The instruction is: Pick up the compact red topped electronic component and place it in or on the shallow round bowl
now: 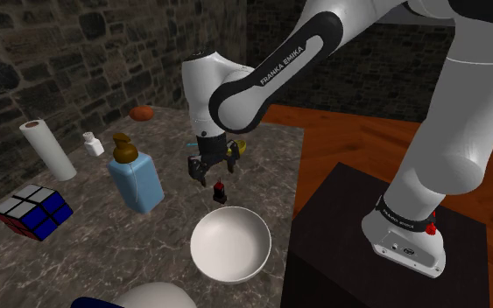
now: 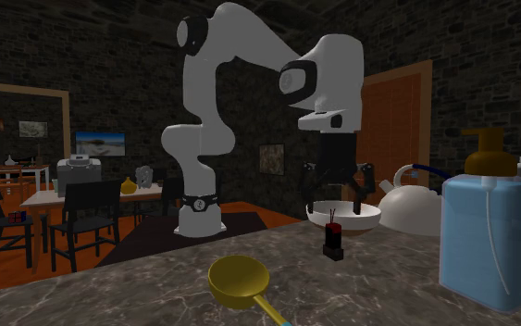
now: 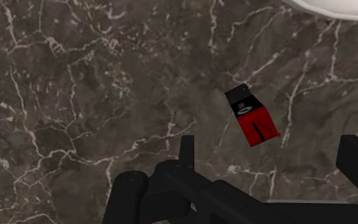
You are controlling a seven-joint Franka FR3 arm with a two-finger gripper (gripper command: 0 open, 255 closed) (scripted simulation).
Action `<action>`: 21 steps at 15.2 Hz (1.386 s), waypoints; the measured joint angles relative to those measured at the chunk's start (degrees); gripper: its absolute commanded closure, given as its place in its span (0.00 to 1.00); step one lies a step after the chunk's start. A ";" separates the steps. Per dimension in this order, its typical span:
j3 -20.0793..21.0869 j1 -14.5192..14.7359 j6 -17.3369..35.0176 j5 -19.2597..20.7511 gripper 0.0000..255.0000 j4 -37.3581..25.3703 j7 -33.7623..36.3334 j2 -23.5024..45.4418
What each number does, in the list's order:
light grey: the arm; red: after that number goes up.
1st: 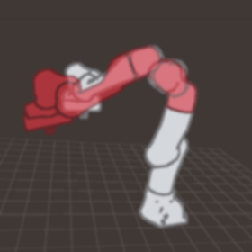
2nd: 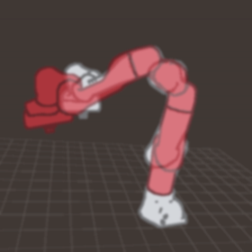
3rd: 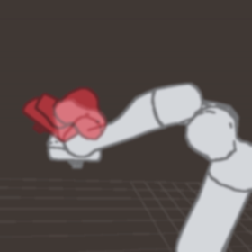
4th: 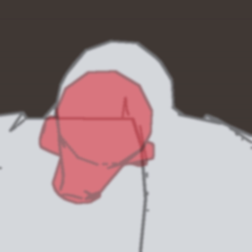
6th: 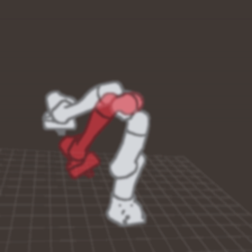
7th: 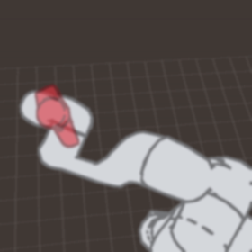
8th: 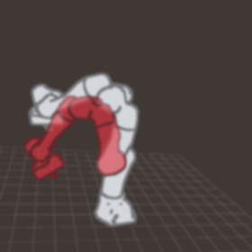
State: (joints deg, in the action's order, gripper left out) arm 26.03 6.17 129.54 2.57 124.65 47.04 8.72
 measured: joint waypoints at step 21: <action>-0.70 0.72 5.28 2.61 1.00 1.41 1.97 4.26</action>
State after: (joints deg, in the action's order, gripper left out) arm 25.33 6.89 134.83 5.18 126.06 49.01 12.99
